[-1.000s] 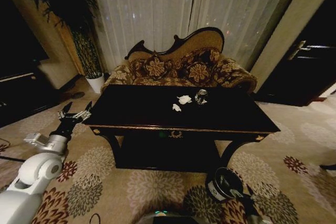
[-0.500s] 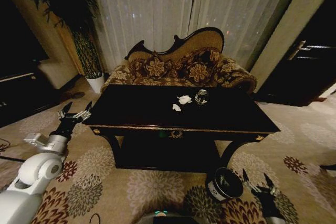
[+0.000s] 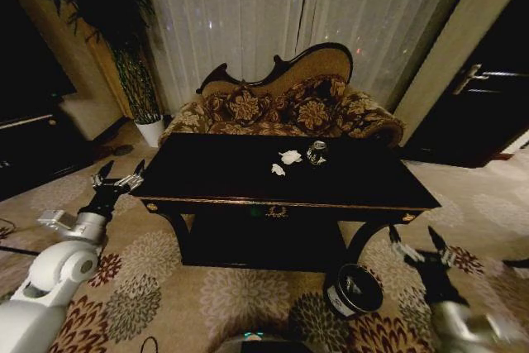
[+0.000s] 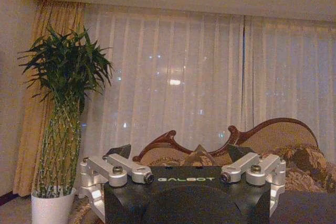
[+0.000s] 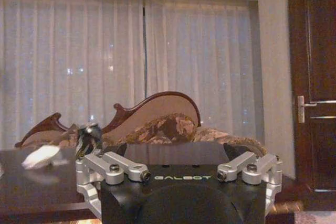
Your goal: Move to the front of the table and place the trash on the table into the trash bin.
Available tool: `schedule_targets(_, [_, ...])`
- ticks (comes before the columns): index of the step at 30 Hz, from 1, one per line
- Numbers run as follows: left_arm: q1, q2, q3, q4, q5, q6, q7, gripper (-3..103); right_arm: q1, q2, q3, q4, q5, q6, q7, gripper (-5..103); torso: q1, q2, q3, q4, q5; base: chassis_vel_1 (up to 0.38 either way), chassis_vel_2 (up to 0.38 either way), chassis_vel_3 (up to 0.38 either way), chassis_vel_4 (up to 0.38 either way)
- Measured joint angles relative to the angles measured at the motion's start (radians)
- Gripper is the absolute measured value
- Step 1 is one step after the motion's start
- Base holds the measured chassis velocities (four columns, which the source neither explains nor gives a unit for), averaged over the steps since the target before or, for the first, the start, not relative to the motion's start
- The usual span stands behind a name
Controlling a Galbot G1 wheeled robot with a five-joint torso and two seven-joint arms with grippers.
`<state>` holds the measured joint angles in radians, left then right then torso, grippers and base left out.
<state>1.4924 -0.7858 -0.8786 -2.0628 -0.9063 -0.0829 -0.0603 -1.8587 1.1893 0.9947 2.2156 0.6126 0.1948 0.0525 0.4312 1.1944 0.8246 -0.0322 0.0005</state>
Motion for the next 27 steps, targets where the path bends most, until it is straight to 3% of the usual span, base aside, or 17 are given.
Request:
schedule_targets(3, [0.000, 0.000, 0.000, 0.000, 0.000, 0.000, 0.000, 100, 0.049, -0.085, -0.025, 0.037, 0.029, -0.082, 0.055, 100, 0.000, 0.000, 0.000, 0.0000, -0.0003, 0.000, 0.000, 0.000, 0.000])
schedule_targets(8, [0.000, 0.000, 0.000, 0.000, 0.000, 0.000, 0.000, 100, 0.090, -0.158, -0.060, 0.079, 0.060, -0.163, 0.094, 100, 0.000, 0.000, 0.000, 0.0000, -0.0005, 0.000, 0.000, 0.000, 0.000])
schedule_targets(15, [0.000, 0.000, 0.000, 0.000, 0.000, 0.000, 0.000, 100, 0.150, -0.217, -0.090, 0.071, 0.066, -0.216, 0.102, 100, 0.000, 0.000, 0.000, -0.0004, -0.0004, 0.000, 0.000, 0.000, 0.000])
schedule_targets(20, [0.000, 0.000, 0.000, 0.000, 0.000, 0.000, 0.000, 100, 0.267, -0.299, -0.143, -0.003, 0.121, -0.254, 0.094, 100, 0.000, 0.000, 0.000, -0.0004, -0.0004, 0.000, 0.000, 0.000, 0.000])
schedule_targets(27, [0.000, 0.000, 0.000, 0.000, 0.000, 0.000, 0.000, 100, 0.514, -0.445, -0.339, -0.174, 0.224, -0.284, 0.064, 100, 0.000, 0.000, 0.000, 0.0001, -0.0005, 0.000, 0.000, 0.000, 0.000])
